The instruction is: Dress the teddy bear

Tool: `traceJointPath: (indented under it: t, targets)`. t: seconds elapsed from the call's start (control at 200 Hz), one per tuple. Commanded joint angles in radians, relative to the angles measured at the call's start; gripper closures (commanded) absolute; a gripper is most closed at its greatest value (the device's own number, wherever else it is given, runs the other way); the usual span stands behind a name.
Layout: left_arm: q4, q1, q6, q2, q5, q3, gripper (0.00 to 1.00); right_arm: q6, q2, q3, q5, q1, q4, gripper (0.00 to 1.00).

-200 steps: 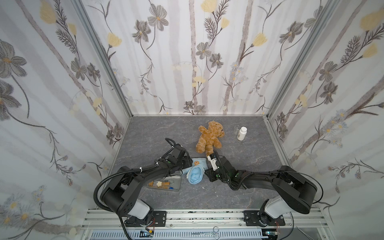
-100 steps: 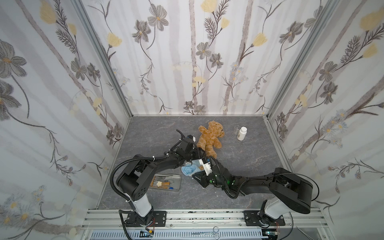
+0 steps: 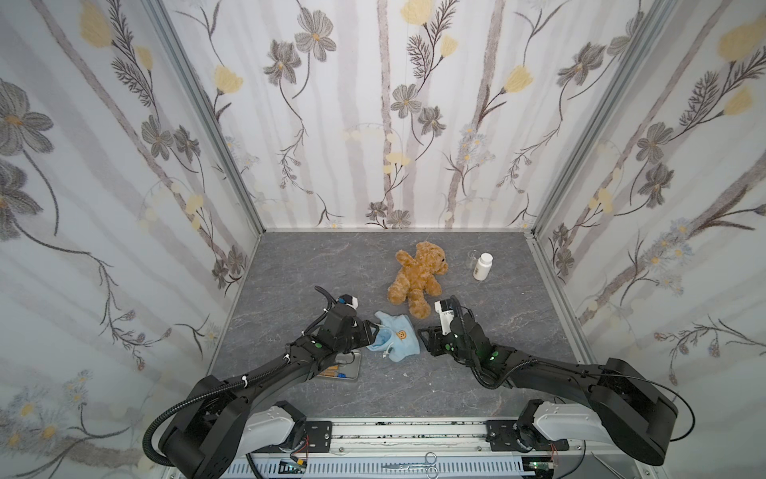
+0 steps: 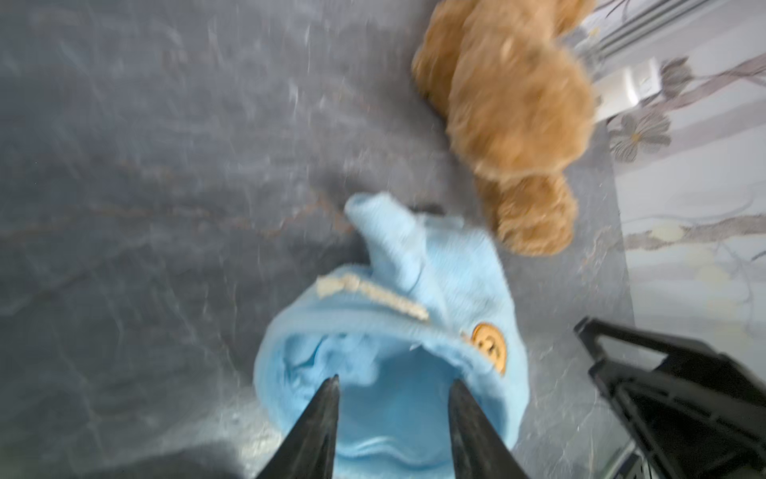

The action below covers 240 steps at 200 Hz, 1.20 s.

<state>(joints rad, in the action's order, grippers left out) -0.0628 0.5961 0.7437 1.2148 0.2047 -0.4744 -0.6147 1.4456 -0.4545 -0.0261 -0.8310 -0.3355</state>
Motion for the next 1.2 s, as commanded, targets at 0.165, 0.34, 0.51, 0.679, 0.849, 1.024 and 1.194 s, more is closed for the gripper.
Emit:
traceJointPath:
  t: [0.165,0.34,0.51,0.679,0.849,1.024,1.194]
  targets:
    - [-0.003,-0.037,-0.093,0.325,0.029,-0.212,0.83,-0.082,0.168,-0.04,0.03,-0.01,-0.009,0.7]
    - [-0.003,-0.109,-0.167,0.481,-0.015,-0.316,0.85,-0.114,0.271,-0.128,0.105,-0.081,-0.131,0.74]
    - [-0.002,-0.219,-0.248,0.513,-0.126,-0.429,0.71,-0.144,0.387,-0.265,0.172,-0.152,-0.255,0.75]
    - [-0.002,-0.304,-0.296,0.417,-0.265,-0.47,0.48,-0.124,0.4,-0.326,0.158,-0.173,-0.246,0.74]
    - [-0.004,-0.223,-0.388,0.205,-0.204,-0.363,0.4,-0.103,0.231,-0.125,0.068,-0.093,-0.214,0.71]
    - [0.0,0.04,-0.61,0.014,-0.247,-0.216,0.32,-0.07,-0.05,0.047,-0.034,0.07,-0.136,0.55]
    - [0.012,0.162,-0.697,0.096,-0.397,-0.217,0.19,-0.001,-0.197,0.066,-0.107,0.173,-0.077,0.36]
